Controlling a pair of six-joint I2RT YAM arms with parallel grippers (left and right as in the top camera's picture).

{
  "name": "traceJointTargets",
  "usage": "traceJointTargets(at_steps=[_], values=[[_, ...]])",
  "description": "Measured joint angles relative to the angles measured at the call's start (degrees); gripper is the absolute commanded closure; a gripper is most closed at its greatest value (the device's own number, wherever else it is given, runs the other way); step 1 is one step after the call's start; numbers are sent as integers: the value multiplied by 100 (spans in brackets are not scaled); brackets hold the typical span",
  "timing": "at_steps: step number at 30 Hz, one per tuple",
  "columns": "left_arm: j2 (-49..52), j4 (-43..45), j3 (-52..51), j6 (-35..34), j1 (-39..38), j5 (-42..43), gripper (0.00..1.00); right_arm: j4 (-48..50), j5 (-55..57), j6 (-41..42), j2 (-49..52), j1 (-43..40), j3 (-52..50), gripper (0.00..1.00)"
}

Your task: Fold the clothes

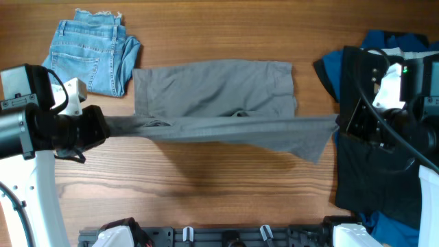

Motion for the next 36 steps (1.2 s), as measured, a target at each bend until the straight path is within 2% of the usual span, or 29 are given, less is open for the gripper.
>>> traceJointTargets(at_steps=[1,2,4,5,6,7,9,11,15,18,21,23,25,27,29,31,34,36], values=[[0,109,0,2,0,15,96,313,-22,-9,0,2,0,96],[-4,518,-2,2,0,162,96,1023,-39,-87,0,2,7,96],[-11,1460,28,-4,0,603,96,2260,15,-356,2,22,0,96],[-4,2481,129,-2,0,1073,96,3005,85,-487,22,24,87,96],[24,2736,249,-11,0,1204,96,3285,192,-557,66,22,321,96],[70,3206,713,-33,2,1585,96,3294,306,-610,87,22,662,96],[85,3209,1799,-13,24,1803,96,2806,461,-678,68,9,1648,96],[-105,2970,2752,70,68,1611,96,2063,457,-691,-13,-15,2645,96],[-841,3143,3403,114,74,828,96,1261,442,-684,-345,-15,3917,96],[-938,3189,3517,136,76,643,96,1222,415,-684,-291,-15,3954,96],[-83,3370,3541,155,70,1147,96,1534,328,-761,540,-13,3862,96],[890,3838,3523,155,-74,1679,96,2299,315,-988,1589,-4,3816,96],[1976,5163,3429,118,-487,1921,96,3053,450,-1150,2483,-7,3685,96],[2647,6196,3342,44,-973,1663,96,3624,636,-1285,3042,-79,3663,96],[2723,6363,3351,46,-1491,1150,96,3698,739,-1528,3040,-302,3766,96],[2503,6159,3447,146,-1707,741,96,3709,758,-1722,2824,-568,3980,96],[2076,5473,3589,256,-1814,625,96,3493,634,-1932,2262,-868,4199,95],[1941,4721,3683,354,-1808,518,95,2909,404,-2138,2072,-914,4293,96]])
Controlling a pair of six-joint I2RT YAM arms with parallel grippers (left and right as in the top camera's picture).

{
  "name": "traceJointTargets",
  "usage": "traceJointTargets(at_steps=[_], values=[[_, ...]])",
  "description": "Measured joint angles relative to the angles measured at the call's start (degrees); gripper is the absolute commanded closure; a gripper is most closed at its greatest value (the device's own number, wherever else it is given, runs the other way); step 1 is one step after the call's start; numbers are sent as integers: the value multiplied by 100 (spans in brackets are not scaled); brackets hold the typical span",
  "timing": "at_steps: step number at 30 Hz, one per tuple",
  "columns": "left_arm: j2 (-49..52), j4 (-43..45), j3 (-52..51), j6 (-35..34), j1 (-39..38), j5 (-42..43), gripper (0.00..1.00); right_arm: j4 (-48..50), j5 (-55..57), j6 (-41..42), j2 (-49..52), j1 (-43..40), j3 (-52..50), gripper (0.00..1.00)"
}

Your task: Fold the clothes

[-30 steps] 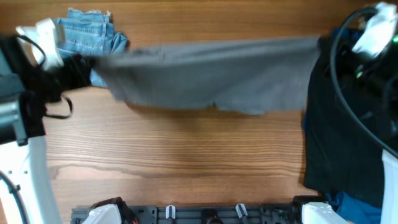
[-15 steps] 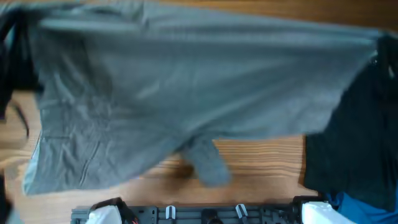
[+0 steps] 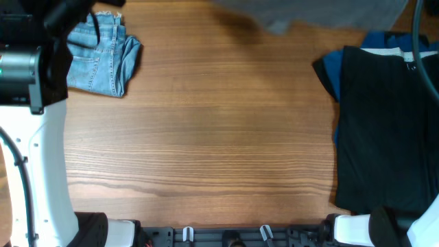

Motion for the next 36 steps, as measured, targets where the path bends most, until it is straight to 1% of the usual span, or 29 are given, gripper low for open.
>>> traceJointTargets(at_steps=[1,3,4,5,7,10,11,12,13,14,15,16,17,19,20,21,22,23,24,25,27,29,30,32,35,36], values=[[-42,-885,37,94,4,-247,94,-649,-238,-118,-17,-11,7,96],[57,-2052,70,153,2,-640,91,-1943,-535,-199,216,-9,-28,96],[199,-2894,20,188,7,-903,91,-2511,-634,-221,433,-9,-175,96],[343,-3193,28,199,7,-1003,92,-2964,-660,-221,634,-11,-256,96],[713,-4135,17,210,17,-1202,96,-3156,-658,-197,929,-13,-595,96],[1235,-4868,2,173,103,-1429,96,-3169,-656,-127,1003,-50,-699,95],[1320,-5025,-4,109,109,-1462,96,-3169,-654,-109,988,-63,-699,92],[1318,-5165,-4,26,109,-1469,95,-3163,-634,-109,988,-70,-699,87],[1314,-5272,-2,-15,107,-1462,89,-3121,-605,-105,988,-81,-699,83],[1314,-5329,-4,-76,109,-1419,89,-3091,-586,-127,988,-81,-699,83],[1314,-5322,-4,-138,109,-1248,87,-3051,-544,-140,990,-79,-699,55],[1314,-5305,-4,-177,107,-1040,85,-3051,-507,-153,992,-79,-699,23],[1314,-5211,-35,-208,83,-730,82,-3051,-352,-125,1012,-79,-699,15],[1268,-4695,-442,-249,-151,-520,78,-2988,-7,50,1049,-81,-699,10],[1248,-4422,-831,-258,-354,-463,78,-2885,319,223,1080,-92,-699,10],[1259,-4133,-1263,-271,-579,-415,80,-2747,503,339,1093,-109,-699,10],[1292,-3884,-1644,-291,-774,-361,86,-2605,640,437,1102,-142,-699,10],[1287,-3145,-2415,-378,-999,-319,92,-2465,706,507,1104,-177,-699,10],[1307,-2527,-3051,-533,-1150,-293,96,-2404,717,566,1104,-179,-699,11],[1353,-1864,-3812,-763,-1285,-221,96,-2369,673,588,1104,-179,-699,11],[1390,-94,-5202,-1276,-1364,229,96,-2330,570,605,1106,-179,-699,11],[1405,673,-5917,-1759,-1366,586,96,-2334,446,608,1106,-179,-699,12],[1408,890,-6275,-2020,-1366,745,96,-2332,387,610,1106,-179,-699,14],[1473,1021,-6627,-2304,-1366,835,96,-2332,295,629,1106,-179,-699,16],[1725,977,-6616,-3038,-1300,925,96,-2337,179,654,1106,-179,-699,17],[1799,1119,-6594,-3163,-1248,966,96,-2337,109,654,1106,-179,-699,18]])
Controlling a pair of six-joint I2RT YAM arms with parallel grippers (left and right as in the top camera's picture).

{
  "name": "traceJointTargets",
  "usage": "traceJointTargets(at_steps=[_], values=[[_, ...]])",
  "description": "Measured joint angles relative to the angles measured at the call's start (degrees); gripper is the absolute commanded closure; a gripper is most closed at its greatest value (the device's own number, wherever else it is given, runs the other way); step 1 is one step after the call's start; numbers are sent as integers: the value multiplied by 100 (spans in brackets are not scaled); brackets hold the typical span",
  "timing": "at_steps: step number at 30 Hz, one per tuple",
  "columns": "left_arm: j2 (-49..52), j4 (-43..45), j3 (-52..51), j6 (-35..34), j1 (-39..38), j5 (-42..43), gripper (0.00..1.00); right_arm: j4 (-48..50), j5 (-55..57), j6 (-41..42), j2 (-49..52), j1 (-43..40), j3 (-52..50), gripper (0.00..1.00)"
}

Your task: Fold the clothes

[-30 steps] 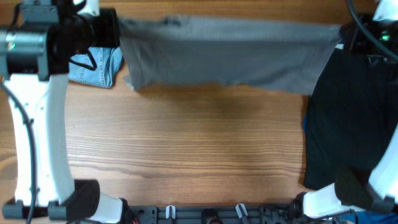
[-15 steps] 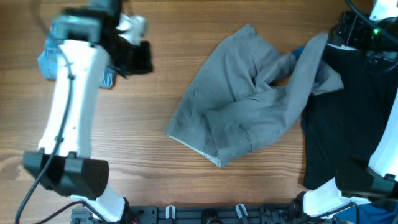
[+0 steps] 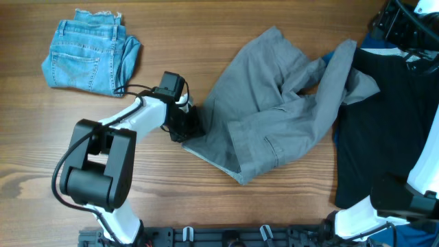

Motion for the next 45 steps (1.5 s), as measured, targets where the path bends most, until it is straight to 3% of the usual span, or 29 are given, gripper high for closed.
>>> traceJointTargets(at_steps=[3,7,11,14,17,23,25,30,32,35,39,44,45], values=[[382,680,555,-109,514,-175,96,-2,-103,2,0,144,0,17],[994,1493,1847,348,1484,-1534,91,37,-131,15,101,505,0,14],[1071,144,4100,1263,1576,-2199,80,-55,-146,39,623,573,4,15],[922,-1222,4940,1569,1550,-1753,62,-315,-149,57,1099,573,4,18],[892,-1989,4911,1965,1314,-1086,52,-380,-149,57,1266,575,0,18],[1235,-1261,3786,3121,221,-769,41,-490,-149,57,1259,575,0,18],[1659,-1060,3705,3340,162,-772,43,-597,-151,57,1259,573,0,18],[1930,-1211,3687,3526,173,-566,61,-647,-151,57,1259,575,0,18],[1932,-1344,3685,3558,157,-431,61,-649,-151,57,1259,575,0,18],[1934,-1390,3683,3585,212,-319,50,-660,-151,55,1259,575,0,18],[1926,-1458,3681,3606,483,-195,54,-660,-151,55,1259,575,0,18],[1926,-1541,3679,3672,352,-114,51,-656,-151,55,1259,575,0,18],[1926,-1547,3676,3718,264,-105,57,-656,-151,55,1259,573,0,19]])
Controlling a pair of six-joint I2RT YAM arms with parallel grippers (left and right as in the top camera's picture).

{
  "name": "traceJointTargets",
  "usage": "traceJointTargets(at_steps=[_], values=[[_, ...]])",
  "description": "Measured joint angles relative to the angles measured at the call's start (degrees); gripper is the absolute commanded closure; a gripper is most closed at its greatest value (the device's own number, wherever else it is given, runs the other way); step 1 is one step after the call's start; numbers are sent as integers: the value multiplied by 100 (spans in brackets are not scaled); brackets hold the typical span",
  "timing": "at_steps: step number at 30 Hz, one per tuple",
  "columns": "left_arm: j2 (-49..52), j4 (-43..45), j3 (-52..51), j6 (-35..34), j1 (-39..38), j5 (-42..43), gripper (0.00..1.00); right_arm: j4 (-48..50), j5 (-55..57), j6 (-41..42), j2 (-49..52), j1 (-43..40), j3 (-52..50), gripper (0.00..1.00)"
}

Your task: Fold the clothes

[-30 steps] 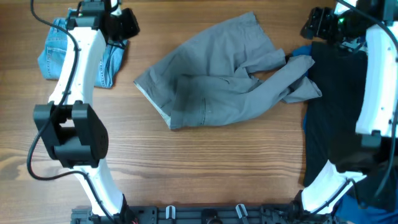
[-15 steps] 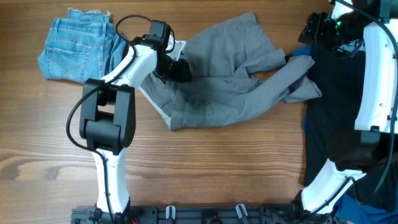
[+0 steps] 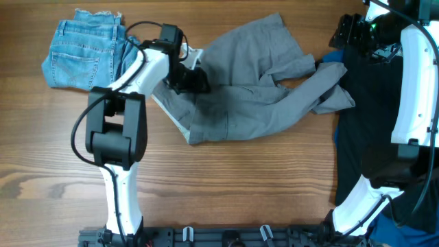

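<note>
A grey garment [image 3: 254,96] lies crumpled across the far middle of the table, one end draped toward the dark pile on the right. My left gripper [image 3: 195,81] rests on its left part, with its fingers closed on the cloth there. My right gripper [image 3: 341,31] hangs at the far right, above the edge of the dark clothes and apart from the grey garment. Its fingers are too dark and small to read.
Folded blue jeans [image 3: 89,53] sit at the far left corner. A black garment [image 3: 384,137] covers the right side, with blue cloth [image 3: 332,68] peeking out at its upper left. Bare wood table [image 3: 206,185] fills the front half.
My left gripper has moved from the table's middle toward the far edge, and the garment's left edge has gone with it. The right gripper has come left from the far-right corner.
Both grippers held the grey garment stretched between them over the table. Then arms and garment were at the far edge of view. Afterwards it lay crumpled at the middle right with only the left gripper at its edge, which now sits farther back.
</note>
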Motion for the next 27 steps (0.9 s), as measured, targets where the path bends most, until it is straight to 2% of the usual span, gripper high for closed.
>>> traceJointTargets(at_steps=[3,4,8,13,17,20,24,27], values=[[-4,-59,0,92,-175,-22,89,-2,0,0,0,0,0,19],[-4,-125,-2,125,-203,-72,96,0,0,0,0,0,0,19],[-4,-286,-2,184,-146,-181,96,85,48,0,0,2,0,19],[-326,-1296,61,184,358,-275,96,271,450,2,79,0,-4,22],[-638,-1644,120,184,448,-361,96,286,525,0,841,0,-162,24],[-651,-1921,120,186,490,-483,96,275,431,-201,1429,0,-597,23],[-732,-1941,120,186,761,-525,96,785,203,-319,1502,-11,-1241,20],[-848,-1943,120,186,881,-573,96,1279,-83,-184,1523,-20,-1596,23]])
